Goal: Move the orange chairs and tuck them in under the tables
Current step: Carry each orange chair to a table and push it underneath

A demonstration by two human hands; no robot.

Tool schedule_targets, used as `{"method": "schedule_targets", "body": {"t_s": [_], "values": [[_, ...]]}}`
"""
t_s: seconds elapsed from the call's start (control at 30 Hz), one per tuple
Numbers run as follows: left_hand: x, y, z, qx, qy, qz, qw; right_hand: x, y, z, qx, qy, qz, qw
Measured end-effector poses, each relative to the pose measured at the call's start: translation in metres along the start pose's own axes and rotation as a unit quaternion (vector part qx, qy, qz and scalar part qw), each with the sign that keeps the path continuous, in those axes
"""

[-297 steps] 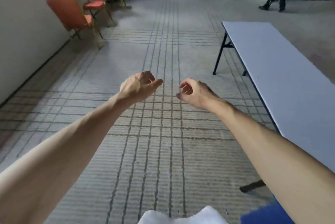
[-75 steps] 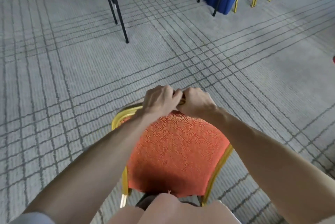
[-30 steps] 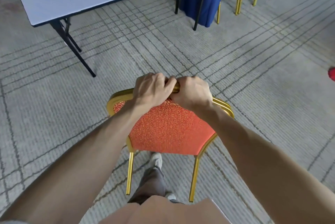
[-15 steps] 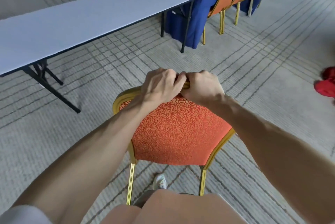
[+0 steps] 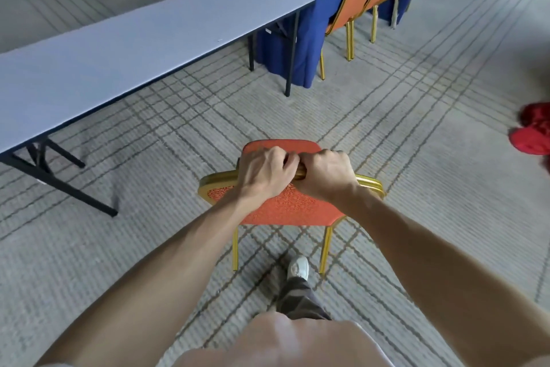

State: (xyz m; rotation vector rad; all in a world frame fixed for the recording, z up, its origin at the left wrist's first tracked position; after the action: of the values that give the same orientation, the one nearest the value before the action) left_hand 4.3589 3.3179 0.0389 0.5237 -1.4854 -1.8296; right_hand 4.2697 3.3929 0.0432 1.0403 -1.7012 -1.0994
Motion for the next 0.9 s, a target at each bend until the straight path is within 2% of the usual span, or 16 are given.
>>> {"method": "schedule_targets", "body": {"t_s": [0.07, 0.13, 0.23, 0.33, 0.47, 0.57, 0.67, 0.77, 0.87, 0.9], "values": [[0.021, -0.025, -0.004, 0.003, 0.020, -0.043, 0.999, 0.017, -0.021, 0.020, 0.000, -0.026, -0.079, 0.996], [0.036, -0.043, -0.003, 0.007, 0.041, -0.054, 0.998, 0.030, -0.032, 0.039, -0.007, -0.037, -0.120, 0.992], [0.079, -0.046, 0.010, 0.052, 0.022, -0.015, 0.998, 0.066, -0.030, 0.071, 0.017, -0.054, -0.096, 0.994], [0.140, -0.037, 0.009, 0.089, -0.024, -0.037, 0.995, 0.119, -0.024, 0.090, 0.044, -0.056, -0.061, 0.996], [0.198, -0.023, 0.003, 0.114, -0.111, -0.055, 0.986, 0.186, -0.022, 0.107, 0.056, -0.044, -0.069, 0.995], [0.240, -0.021, -0.001, 0.110, -0.089, -0.085, 0.986, 0.226, -0.019, 0.122, 0.075, -0.026, -0.076, 0.994], [0.282, -0.028, 0.006, 0.166, -0.100, -0.058, 0.979, 0.259, -0.019, 0.137, 0.099, -0.036, -0.086, 0.991], [0.335, -0.035, -0.010, 0.164, -0.040, -0.054, 0.984, 0.307, -0.028, 0.156, 0.104, -0.033, -0.092, 0.990], [0.373, -0.037, -0.008, 0.248, -0.116, -0.035, 0.961, 0.351, -0.033, 0.171, 0.109, -0.045, -0.090, 0.989], [0.390, -0.039, -0.009, 0.246, -0.131, -0.028, 0.960, 0.369, -0.036, 0.177, 0.109, -0.047, -0.087, 0.989]]}}
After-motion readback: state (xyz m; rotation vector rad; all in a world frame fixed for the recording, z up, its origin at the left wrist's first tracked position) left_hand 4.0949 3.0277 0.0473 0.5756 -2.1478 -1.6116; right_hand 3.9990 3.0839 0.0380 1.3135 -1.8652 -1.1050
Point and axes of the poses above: each hand's wrist, its own x-axis towards the middle knuckle, its own y-axis out of the back of the hand, z = x × y, the point moved 6 cm from there along x, towards the middle knuckle, and after that the axes turned 10 degrees about x, right-handed, at the moved point
